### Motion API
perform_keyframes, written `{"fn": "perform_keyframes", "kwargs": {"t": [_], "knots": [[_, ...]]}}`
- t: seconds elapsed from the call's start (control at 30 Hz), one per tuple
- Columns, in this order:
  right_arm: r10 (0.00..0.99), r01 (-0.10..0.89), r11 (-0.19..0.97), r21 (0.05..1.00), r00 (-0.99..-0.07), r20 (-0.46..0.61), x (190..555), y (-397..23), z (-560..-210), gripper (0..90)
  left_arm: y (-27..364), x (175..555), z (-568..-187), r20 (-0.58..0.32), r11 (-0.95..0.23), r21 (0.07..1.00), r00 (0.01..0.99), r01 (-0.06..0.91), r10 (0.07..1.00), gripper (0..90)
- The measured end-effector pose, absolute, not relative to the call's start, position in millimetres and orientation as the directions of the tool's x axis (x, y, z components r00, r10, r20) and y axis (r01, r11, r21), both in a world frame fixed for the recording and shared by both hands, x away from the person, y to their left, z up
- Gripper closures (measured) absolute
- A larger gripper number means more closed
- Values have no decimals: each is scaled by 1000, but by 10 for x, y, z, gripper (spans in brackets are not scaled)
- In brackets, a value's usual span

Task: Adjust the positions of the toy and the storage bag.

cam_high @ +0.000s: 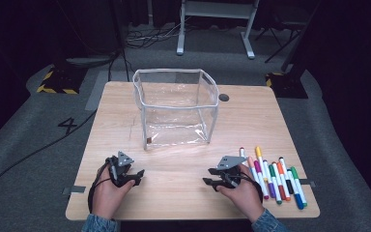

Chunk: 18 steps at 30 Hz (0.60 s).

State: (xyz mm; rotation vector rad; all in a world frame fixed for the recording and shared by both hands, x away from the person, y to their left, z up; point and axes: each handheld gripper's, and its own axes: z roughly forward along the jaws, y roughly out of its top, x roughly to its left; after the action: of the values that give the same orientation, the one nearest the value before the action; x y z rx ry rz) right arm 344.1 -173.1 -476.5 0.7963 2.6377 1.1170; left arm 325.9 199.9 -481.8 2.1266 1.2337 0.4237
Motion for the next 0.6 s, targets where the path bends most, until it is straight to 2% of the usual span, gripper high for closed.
{"fn": "perform_keyframes", "kwargs": {"t": [0.23,0.37,0.47,0.6], "knots": [[554,434,544,718,-829,81,3467,-1858,-4546,578,1995,3223,-4592,-40,-357,692,527,628,849,397],[552,403,526,749,-832,59,3512,-1949,-4391,553,1994,3234,-4431,-51,-350,707,539,614,841,389],[564,403,506,763,-824,62,3581,-2013,-4288,570,1987,3280,-4330,-48,-342,731,545,590,837,386],[592,395,477,785,-804,45,3726,-2084,-4085,612,1969,3366,-4212,2,-346,774,543,531,840,381]]}}
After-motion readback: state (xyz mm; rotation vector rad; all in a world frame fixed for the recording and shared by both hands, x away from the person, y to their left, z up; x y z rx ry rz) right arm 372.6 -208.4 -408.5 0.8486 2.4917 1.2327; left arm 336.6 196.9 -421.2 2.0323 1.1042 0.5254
